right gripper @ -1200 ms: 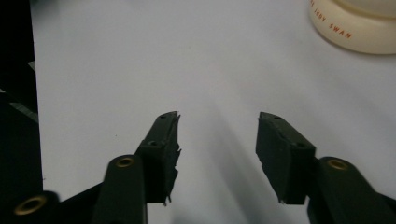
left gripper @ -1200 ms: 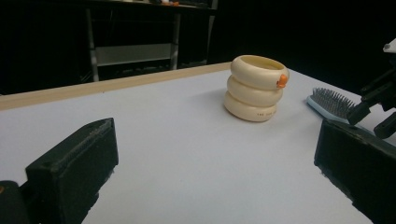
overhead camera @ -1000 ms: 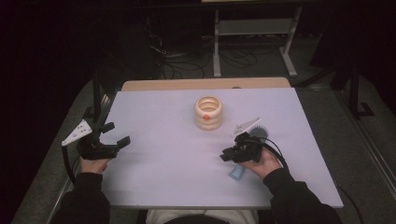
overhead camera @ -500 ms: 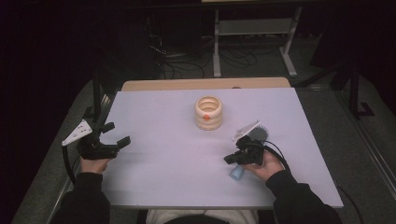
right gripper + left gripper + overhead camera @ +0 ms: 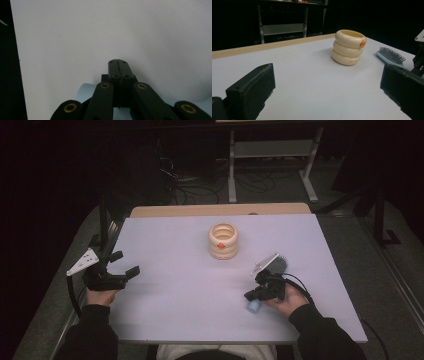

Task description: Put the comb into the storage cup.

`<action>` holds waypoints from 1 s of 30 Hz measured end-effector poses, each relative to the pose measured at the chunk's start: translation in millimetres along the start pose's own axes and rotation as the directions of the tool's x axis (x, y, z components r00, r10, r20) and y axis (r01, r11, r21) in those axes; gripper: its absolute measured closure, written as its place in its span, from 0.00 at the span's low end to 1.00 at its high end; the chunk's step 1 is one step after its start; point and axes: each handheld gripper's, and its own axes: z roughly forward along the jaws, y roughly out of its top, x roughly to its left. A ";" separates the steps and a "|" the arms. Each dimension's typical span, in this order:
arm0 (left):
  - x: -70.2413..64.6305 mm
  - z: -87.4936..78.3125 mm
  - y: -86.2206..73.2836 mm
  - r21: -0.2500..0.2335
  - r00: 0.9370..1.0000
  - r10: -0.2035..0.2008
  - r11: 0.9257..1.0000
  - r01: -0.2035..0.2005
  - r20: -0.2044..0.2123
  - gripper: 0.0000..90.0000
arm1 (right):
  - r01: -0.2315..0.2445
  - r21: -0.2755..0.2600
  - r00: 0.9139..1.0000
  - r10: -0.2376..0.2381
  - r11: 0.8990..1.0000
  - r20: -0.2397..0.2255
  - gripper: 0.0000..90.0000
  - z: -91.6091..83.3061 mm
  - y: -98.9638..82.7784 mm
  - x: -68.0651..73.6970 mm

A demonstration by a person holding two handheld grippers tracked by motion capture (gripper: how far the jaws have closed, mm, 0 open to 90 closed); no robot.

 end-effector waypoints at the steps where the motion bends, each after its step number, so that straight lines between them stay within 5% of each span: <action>1: -0.1 0.4 0.0 0.001 1.000 -0.001 1.000 0.001 0.000 0.00 | 0.000 -0.001 1.000 0.000 1.000 0.000 0.99 -1.2 -0.5 0.2; 12: 0.2 2.2 0.1 0.002 1.000 0.001 1.000 -0.001 0.006 0.00 | 0.024 0.046 1.000 -0.024 0.999 0.008 0.99 -5.8 -5.5 -0.4; 30: 0.3 4.3 -0.1 0.010 1.000 0.000 1.000 0.000 0.011 0.00 | 0.001 0.050 1.000 -0.002 0.999 0.021 0.99 -25.3 -23.0 -9.8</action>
